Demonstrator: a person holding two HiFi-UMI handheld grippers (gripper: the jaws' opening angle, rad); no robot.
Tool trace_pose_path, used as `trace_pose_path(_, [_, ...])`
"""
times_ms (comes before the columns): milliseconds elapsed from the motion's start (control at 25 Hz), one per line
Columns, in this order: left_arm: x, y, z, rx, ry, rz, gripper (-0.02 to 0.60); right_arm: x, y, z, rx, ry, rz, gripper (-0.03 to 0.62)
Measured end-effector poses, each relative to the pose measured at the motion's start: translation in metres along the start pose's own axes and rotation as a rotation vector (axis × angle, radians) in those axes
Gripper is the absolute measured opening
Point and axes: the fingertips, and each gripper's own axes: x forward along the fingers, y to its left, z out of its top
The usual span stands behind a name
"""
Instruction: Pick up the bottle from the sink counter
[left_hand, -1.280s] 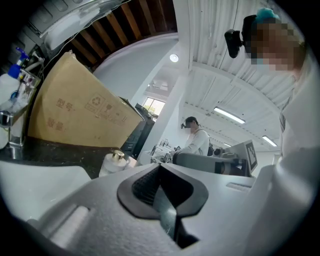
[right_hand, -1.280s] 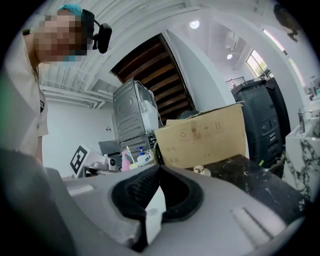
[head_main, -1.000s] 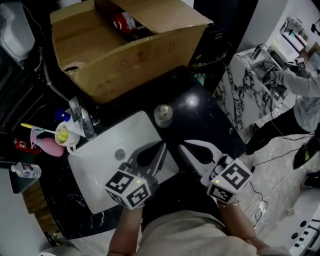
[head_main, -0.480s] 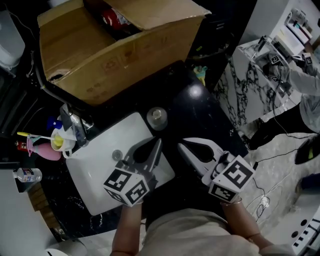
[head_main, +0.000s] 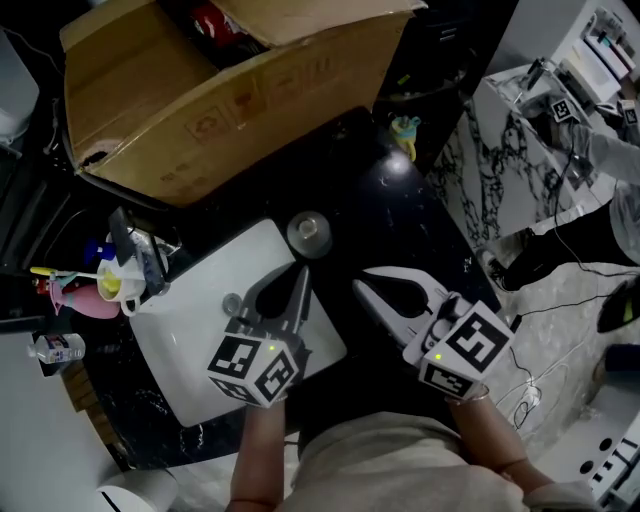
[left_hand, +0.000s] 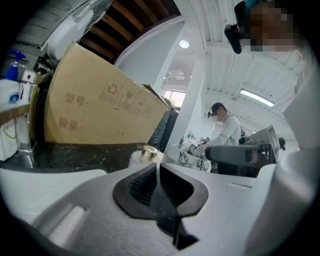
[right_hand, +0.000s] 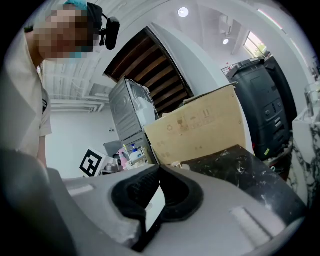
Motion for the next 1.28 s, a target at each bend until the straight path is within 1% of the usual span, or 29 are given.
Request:
trace_pose_path(120, [0.002,0.006,-0.001,-0.015,-0.003,0.024,0.006,0.000,-0.010,-0.001,0.036,-0.002,0.001,0.002])
trace_pose_path(160, [0.003,0.008,-0.001,-0.016,-0.002,0.032,0.016,0.000,-0.013,-0.001,0.045,-0.003,-0.002,0.002])
trace_pose_path(240, [0.006,0.011,-0.002,-0.019,0.004,0.043,0.080,0.001,-0.019,0.000,0.060,-0.008,-0.002,0.002])
trace_pose_path(400, [0.009,0.017,-0.010,-0.015,0.035,0.054,0.140,0.003,-0.024,0.000,0.069,-0.010,0.005,0.002])
trace_pose_path(520, [0.015,0.016,-0.016,-0.005,0.066,0.038,0.211,0.002,-0.029,0.000,0.072,-0.006,0.003,0.002])
trace_pose_path(560, [0.018,0.015,-0.017,0.004,0.075,0.037,0.238,0.001,-0.031,0.001,0.073,-0.008,0.001,0.002])
trace_pose_path(680, [0.025,0.018,-0.018,0.051,0.097,0.053,0.278,0.000,-0.037,0.004,0.069,-0.011,0.000,0.002])
trace_pose_path(800, [0.034,0.023,-0.016,0.085,0.097,0.072,0.301,0.000,-0.042,0.010,0.075,-0.032,0.006,0.002])
trace_pose_path(920, [0.041,0.027,-0.017,0.094,0.098,0.078,0.318,0.001,-0.051,0.015,0.086,-0.051,0.004,0.002])
trace_pose_path(1080, [0.048,0.028,-0.025,0.116,0.119,0.084,0.355,0.000,-0.060,0.012,0.084,-0.030,-0.003,0.002])
trace_pose_path(1200, [0.054,0.030,-0.023,0.128,0.112,0.094,0.365,0.003,-0.066,0.015,0.099,-0.044,0.001,0.002])
trace_pose_path(1280, [0.059,0.031,-0.023,0.153,0.126,0.098,0.373,0.002,-0.072,0.012,0.093,-0.025,-0.011,0.002])
